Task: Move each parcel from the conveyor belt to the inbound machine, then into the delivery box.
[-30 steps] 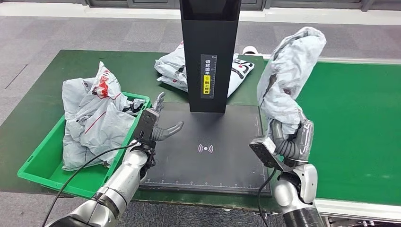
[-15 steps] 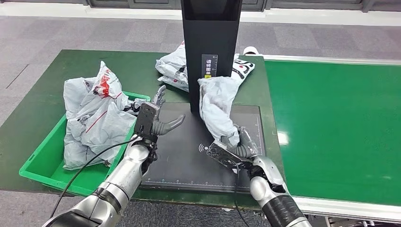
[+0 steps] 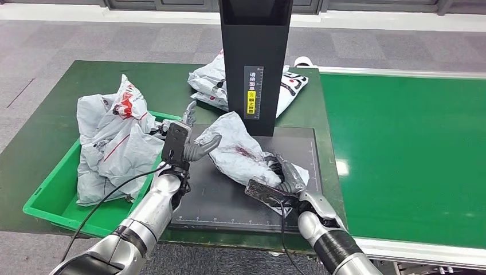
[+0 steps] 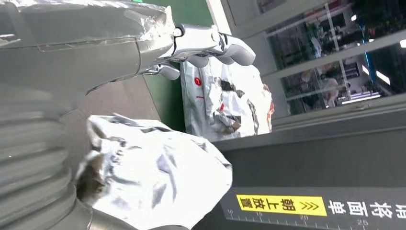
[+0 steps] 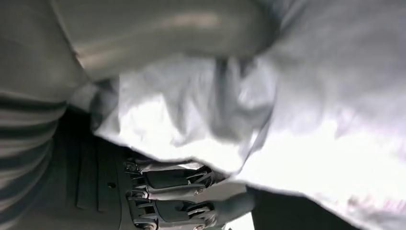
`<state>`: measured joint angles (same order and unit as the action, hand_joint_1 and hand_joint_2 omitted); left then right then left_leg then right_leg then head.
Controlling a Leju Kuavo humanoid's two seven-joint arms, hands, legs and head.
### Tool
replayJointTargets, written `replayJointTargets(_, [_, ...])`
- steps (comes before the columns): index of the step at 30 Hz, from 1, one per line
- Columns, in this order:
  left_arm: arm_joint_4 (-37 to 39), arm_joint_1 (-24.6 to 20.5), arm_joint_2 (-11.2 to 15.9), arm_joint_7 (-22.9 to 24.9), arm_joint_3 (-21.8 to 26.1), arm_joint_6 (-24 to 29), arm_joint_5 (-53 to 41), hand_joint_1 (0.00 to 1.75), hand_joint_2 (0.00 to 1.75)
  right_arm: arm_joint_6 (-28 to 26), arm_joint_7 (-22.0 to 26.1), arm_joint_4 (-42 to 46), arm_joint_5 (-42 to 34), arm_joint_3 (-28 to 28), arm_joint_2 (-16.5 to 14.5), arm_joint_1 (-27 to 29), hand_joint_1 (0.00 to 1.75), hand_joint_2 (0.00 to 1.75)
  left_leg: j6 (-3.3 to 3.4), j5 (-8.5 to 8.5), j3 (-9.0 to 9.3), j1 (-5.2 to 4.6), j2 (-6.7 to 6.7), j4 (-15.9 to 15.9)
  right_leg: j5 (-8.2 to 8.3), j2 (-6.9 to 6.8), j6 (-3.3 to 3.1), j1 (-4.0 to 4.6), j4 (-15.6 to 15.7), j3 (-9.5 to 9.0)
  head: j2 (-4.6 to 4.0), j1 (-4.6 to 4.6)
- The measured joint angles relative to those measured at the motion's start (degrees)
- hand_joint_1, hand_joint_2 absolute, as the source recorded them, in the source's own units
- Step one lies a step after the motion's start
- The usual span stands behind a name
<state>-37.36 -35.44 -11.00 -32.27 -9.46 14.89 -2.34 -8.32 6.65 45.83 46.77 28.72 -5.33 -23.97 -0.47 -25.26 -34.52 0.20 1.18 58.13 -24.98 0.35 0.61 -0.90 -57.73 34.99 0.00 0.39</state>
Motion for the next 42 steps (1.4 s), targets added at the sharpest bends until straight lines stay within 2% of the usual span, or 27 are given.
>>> replayJointTargets(4, [-0.55,0.52,0.09,-2.24,0.22,4.02,0.23,0.00,1.75,-2.62,3.51,0.00,-2.71,-0.04,0.03,0.14,0.00,1.75,-0.01,0.04,0.00,0.00,-0.02,0.00,0.05,0.02,-0.02,0.00,0.00,0.00,0.00,0.00])
replayJointTargets(9, [-3.93,2.95,0.11,-6.34,1.02,8.08,1.08,0.00,1.75,-7.12,15.74,3.88,-14.40,-2.27,0.07,2.10,0.00,1.75,-0.02,0.01,-0.02,0.00,-0.01,0.00,0.04,0.02,-0.03,0.00,0.00,0.04,-0.01,0.00])
replayJointTargets(11, [-4.87,3.61,0.11,-6.99,1.09,8.26,1.16,0.00,1.75,-7.24,18.45,5.35,-17.96,-3.68,0.07,2.65,0.00,1.75,-0.03,0.00,-0.02,0.00,-0.01,0.00,0.01,0.02,-0.03,0.00,0.00,0.05,-0.01,0.00])
replayJointTargets(20, [-6.78,4.53,0.11,-7.62,1.14,8.42,1.22,0.00,1.75,-7.86,21.52,8.10,-21.66,-6.83,0.05,3.84,0.00,1.75,-0.03,-0.01,-0.02,0.00,-0.03,0.00,0.00,0.02,-0.04,0.00,0.00,0.06,-0.01,0.00])
replayJointTargets(24, [-6.95,4.59,0.11,-7.86,1.00,7.90,-0.14,0.00,1.75,-8.52,25.29,8.80,-27.75,-8.20,0.04,4.04,0.00,1.75,-0.03,0.00,-0.01,0.00,-0.04,0.00,0.01,0.03,-0.05,0.00,0.00,0.06,0.00,0.00])
replayJointTargets(27, [-7.07,4.67,0.16,-7.94,0.05,4.81,-2.60,0.00,1.75,-8.92,28.75,9.27,-34.59,-9.95,0.04,4.14,0.00,1.75,-0.03,0.00,-0.02,0.00,-0.01,0.00,0.01,0.02,-0.04,0.00,0.00,0.06,-0.01,0.00])
replayJointTargets(31, [-6.96,4.67,0.21,-7.93,-0.66,2.68,-3.87,0.00,1.75,-8.93,29.64,9.48,-37.13,-10.76,0.04,4.21,0.00,1.75,-0.03,0.00,-0.02,0.00,-0.01,0.00,0.01,0.02,-0.04,0.00,0.00,0.06,-0.01,0.00])
replayJointTargets(33, [-6.09,4.59,0.37,-7.63,-2.25,0.89,-6.46,0.00,1.75,-8.69,30.13,9.60,-38.84,-11.66,0.04,4.38,0.00,1.75,-0.03,-0.01,-0.02,-0.01,-0.03,0.00,0.01,0.03,-0.04,-0.01,0.00,0.07,0.00,0.01])
replayJointTargets(36, [-1.43,3.74,0.86,-4.95,-7.66,-1.06,-16.23,0.00,1.75,-8.08,30.88,9.93,-42.70,-14.24,0.05,4.78,0.00,1.75,-0.02,-0.02,-0.02,-0.02,-0.12,0.00,0.00,0.07,-0.04,-0.03,0.00,0.11,0.00,0.01])
replayJointTargets(42, [6.97,1.78,0.99,4.35,-14.40,3.94,-32.93,0.00,1.75,-6.95,30.80,10.61,-45.07,-15.97,0.23,4.79,0.00,1.75,-0.03,-0.01,-0.01,-0.01,-0.19,0.00,0.02,0.11,-0.07,-0.01,0.00,0.13,0.00,0.00])
